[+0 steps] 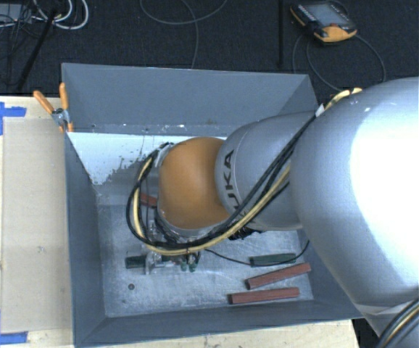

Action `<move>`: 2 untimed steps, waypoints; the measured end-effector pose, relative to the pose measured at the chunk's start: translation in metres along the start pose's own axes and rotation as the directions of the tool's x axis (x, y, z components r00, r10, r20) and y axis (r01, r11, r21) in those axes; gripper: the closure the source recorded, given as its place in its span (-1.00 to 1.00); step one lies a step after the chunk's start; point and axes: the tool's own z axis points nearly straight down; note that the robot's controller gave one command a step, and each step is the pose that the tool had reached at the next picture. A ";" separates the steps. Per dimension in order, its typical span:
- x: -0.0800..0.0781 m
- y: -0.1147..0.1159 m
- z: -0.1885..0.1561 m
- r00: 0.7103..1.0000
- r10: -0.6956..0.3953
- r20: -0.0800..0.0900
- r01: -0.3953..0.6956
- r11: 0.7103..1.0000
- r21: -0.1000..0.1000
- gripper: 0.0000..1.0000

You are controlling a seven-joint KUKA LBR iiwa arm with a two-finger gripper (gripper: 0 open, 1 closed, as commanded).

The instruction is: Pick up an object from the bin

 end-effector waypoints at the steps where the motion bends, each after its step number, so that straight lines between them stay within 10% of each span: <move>1: 0.000 0.000 0.000 1.000 0.000 0.000 0.000 1.000 0.000 1.00; 2: 0.002 -0.010 -0.129 1.000 0.002 -0.002 -0.002 1.000 0.001 1.00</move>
Offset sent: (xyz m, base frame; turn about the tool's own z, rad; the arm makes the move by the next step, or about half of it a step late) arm -0.0019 -0.0109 0.1295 -0.0005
